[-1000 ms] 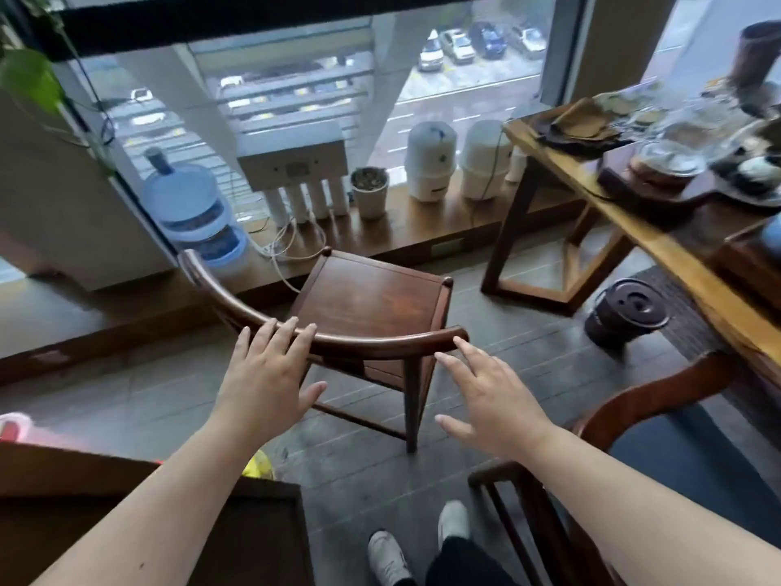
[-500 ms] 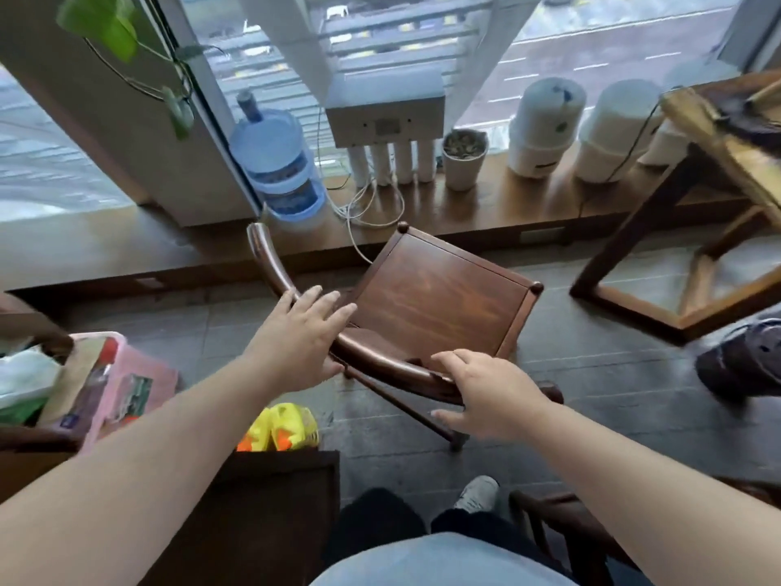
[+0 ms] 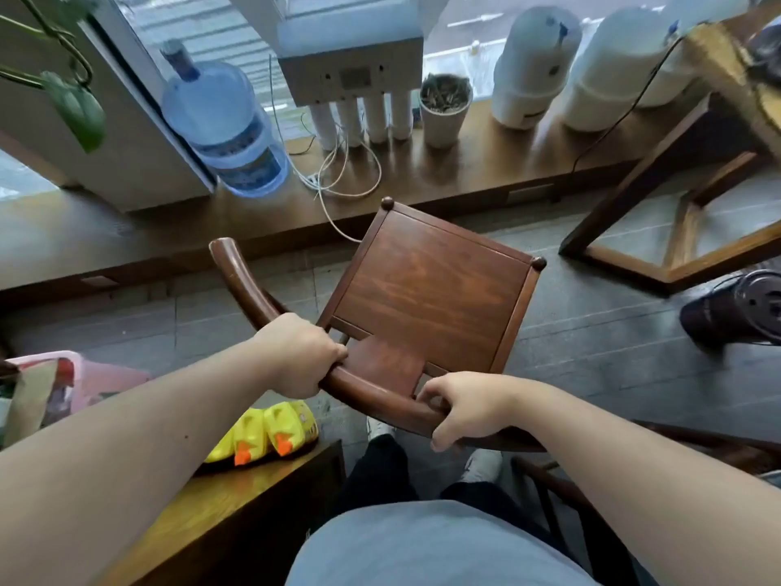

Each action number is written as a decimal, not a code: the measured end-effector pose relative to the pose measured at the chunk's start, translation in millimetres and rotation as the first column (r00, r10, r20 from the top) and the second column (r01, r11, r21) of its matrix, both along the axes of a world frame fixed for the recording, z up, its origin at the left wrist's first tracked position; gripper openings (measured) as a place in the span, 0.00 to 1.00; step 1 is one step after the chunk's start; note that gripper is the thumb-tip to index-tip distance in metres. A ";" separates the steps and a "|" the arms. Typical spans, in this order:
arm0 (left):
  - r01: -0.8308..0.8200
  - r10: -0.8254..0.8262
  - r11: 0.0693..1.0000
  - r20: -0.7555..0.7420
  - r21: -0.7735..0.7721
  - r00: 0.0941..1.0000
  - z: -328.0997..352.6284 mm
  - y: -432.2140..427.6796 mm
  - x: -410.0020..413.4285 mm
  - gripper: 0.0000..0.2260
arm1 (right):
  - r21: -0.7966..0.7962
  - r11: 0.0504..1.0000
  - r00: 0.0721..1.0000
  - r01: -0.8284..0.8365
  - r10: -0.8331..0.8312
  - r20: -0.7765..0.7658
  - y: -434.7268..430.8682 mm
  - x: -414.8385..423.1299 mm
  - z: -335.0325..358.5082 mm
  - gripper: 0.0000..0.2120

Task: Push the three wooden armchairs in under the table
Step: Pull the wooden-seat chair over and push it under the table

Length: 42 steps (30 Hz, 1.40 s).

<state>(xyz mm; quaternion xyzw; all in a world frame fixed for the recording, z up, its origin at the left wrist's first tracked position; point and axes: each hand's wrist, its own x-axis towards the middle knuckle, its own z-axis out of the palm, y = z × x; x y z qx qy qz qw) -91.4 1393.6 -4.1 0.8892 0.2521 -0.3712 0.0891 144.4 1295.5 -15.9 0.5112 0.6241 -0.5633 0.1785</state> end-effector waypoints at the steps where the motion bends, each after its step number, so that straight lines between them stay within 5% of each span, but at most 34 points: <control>1: 0.027 -0.027 0.999 -0.004 -0.019 1.000 0.1 2.2 0.3 0.13 | -0.045 0.999 1.000 0.021 -0.022 -0.015 4.0 -4.8 -1.5 0.34; 4: 0.101 -0.101 0.995 0.014 -0.004 0.995 -3.2 5.9 0.0 0.10 | -0.246 0.964 0.991 0.103 -0.120 -0.055 13.2 -13.8 -7.5 0.36; 8: 0.132 -0.132 0.991 0.016 -0.001 0.991 -7.0 5.9 -2.8 0.07 | -0.386 0.909 0.986 0.156 -0.168 0.002 9.2 -6.4 -8.9 0.24; 12: 0.123 -0.123 0.992 0.057 0.001 0.991 -11.0 6.9 -8.1 0.07 | -0.288 0.945 0.988 0.155 -0.147 0.049 -4.2 -7.0 -6.7 0.18; 23: 0.205 -0.215 0.972 0.089 0.110 0.973 4.0 9.3 44.8 0.09 | -0.160 0.961 0.971 0.226 -0.209 0.120 -17.8 30.5 10.1 0.26; 42: 0.615 -0.623 0.782 0.114 0.101 0.774 -7.6 28.3 201.0 0.09 | -0.150 0.694 0.710 0.704 -0.696 0.108 -91.5 94.2 1.8 0.13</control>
